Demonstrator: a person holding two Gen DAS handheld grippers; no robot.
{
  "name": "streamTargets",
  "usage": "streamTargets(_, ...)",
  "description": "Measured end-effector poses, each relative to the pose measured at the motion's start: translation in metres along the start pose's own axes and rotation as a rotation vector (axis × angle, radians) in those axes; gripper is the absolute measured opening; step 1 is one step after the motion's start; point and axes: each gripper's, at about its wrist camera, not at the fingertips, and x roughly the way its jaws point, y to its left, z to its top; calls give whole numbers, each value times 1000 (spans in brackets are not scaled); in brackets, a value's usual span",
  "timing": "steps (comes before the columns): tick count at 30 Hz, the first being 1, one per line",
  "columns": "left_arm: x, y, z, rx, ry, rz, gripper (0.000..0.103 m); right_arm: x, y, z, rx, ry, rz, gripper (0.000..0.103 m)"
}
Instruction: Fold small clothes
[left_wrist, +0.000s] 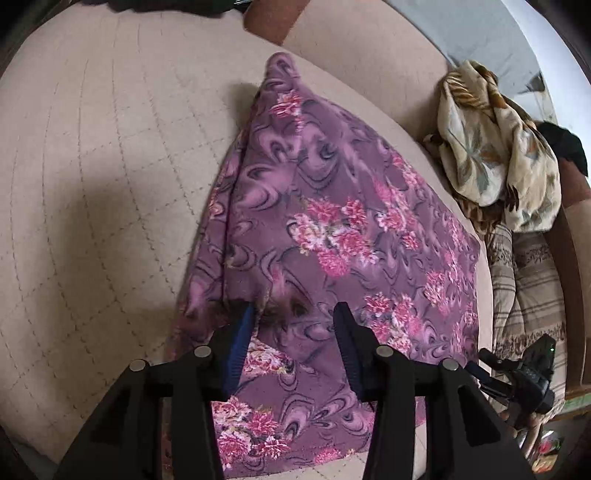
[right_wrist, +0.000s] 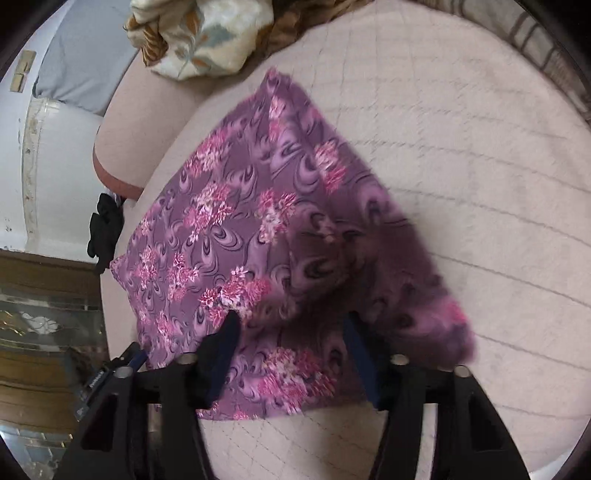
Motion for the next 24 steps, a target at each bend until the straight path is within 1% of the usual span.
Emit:
streamTargets(1, -2, 3, 0, -13, 1, -6, 36, 4, 3, 3, -16, -8, -40, 58)
streamTargets(2, -5, 6, 0, -31, 0, -20, 35, 5, 6, 7, -33, -25, -68, 57)
streamTargets(3, -7, 9, 0, -43, -3, -29, 35, 7, 8, 10, -48, -35, -77, 57)
streamTargets(5, -16, 15, -5, -65, -18, -44, 35, 11, 14, 15, -73, -47, -98, 53)
streamTargets(6, -20, 16, -7, -74, -19, -53, 35, 12, 16, 16, -80, -52, -121, 46)
streamTargets(7, -24, 16, -12, -86, -24, -76, 35, 12, 18, 16, -85, -55, -135, 43)
streamTargets(10, -34, 12, -21, -87, -49, -118, 37, 11, 19, 20, -87, -63, -139, 43)
streamTargets(11, -34, 9, -21, -82, -52, -122, 42, 9, 14, 20, -84, -59, -139, 43)
streamTargets(13, -24, 4, -18, -67, -18, -100, 42, 10, 12, 19, -78, -54, -137, 43)
streamTargets(16, 8, 6, -15, -106, 67, -103, 41, 12, 12, 19, -77, -57, -137, 43)
streamTargets(21, 14, 4, -13, -101, 24, -106, 40, 7, 6, 20, -48, -81, -150, 43)
streamTargets(22, 14, 4, -14, -95, 9, -95, 30, 7, 5, 21, -47, -80, -151, 39)
streamTargets(23, 14, 3, -14, -79, -5, -66, 7, 8, 5, 21, -49, -82, -160, 36)
streamTargets(24, 14, 2, -14, -56, -18, -36, 5, 9, 8, 21, -62, -83, -177, 27)
